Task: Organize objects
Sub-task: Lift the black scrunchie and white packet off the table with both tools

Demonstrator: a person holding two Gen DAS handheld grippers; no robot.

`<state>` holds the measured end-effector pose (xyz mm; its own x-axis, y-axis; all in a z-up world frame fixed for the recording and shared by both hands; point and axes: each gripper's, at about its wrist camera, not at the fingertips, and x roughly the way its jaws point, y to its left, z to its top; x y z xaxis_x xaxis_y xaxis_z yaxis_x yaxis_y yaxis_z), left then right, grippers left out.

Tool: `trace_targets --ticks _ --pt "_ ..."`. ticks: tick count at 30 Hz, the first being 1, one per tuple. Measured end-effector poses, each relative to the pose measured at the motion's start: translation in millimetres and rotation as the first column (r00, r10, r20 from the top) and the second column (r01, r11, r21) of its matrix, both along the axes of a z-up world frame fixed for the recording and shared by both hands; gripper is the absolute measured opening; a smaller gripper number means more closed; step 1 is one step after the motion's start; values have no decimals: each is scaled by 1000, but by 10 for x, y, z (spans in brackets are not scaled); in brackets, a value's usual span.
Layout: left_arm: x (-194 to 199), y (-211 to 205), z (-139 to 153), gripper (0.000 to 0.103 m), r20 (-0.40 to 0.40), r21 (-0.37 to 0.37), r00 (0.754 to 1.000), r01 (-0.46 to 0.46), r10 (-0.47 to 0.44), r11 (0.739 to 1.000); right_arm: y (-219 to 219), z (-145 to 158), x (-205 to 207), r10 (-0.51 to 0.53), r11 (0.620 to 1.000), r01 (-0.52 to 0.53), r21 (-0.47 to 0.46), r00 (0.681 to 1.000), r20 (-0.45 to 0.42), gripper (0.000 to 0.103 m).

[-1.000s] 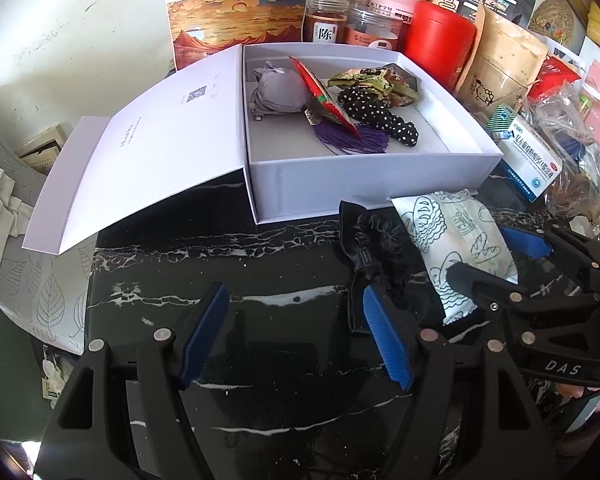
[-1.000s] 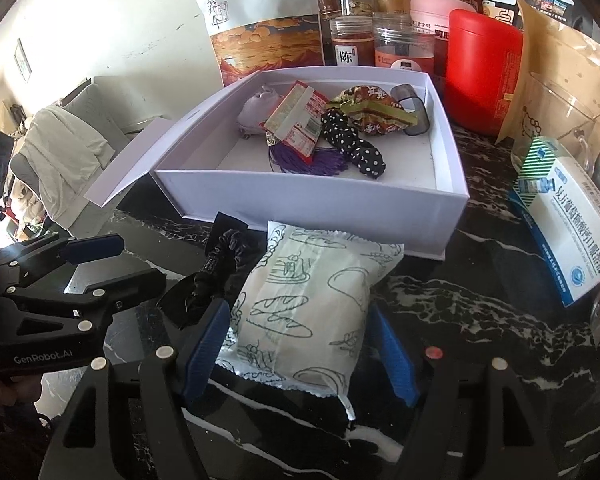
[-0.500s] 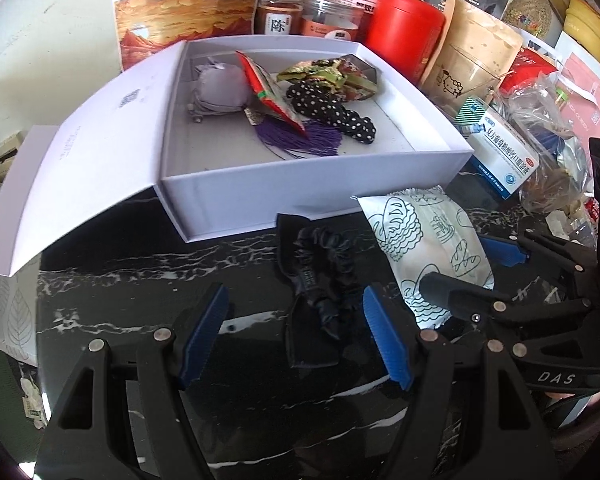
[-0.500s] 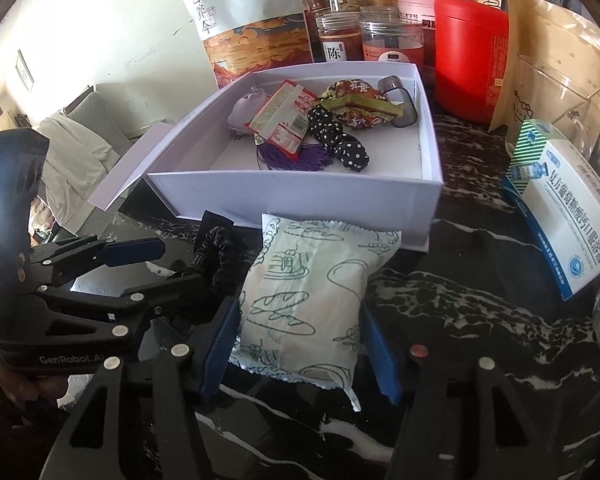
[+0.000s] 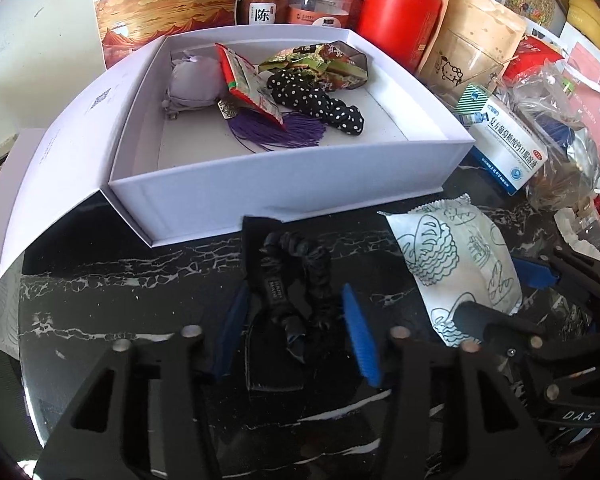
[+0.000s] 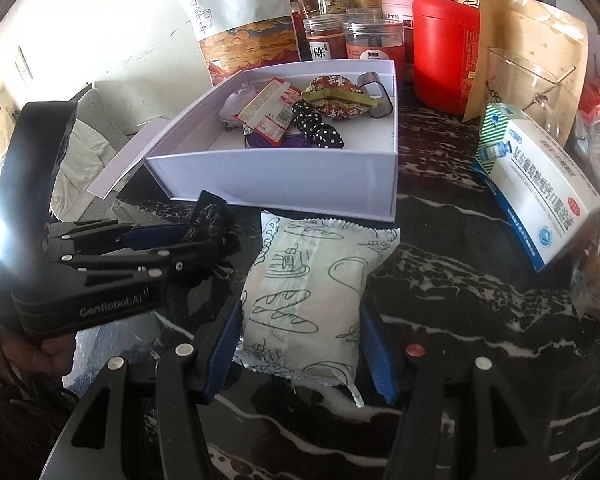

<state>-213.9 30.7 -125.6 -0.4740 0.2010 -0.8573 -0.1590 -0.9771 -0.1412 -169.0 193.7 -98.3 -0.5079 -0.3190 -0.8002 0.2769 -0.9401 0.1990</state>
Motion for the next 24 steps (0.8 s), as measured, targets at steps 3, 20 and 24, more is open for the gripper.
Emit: trace_targets --ticks 3,20,24 --pt "46 7 8 25 6 4 1000 -22 22 1000 33 2 86 -4 1000 4 -1 1000 1 58" --pt "841 43 110 24 14 8 998 58 -58 998 170 19 753 3 1000 -3 15 1000 -17 58" --pt "1021 89 131 24 10 0 997 72 -72 997 170 15 864 6 1000 -6 15 1000 -17 58"
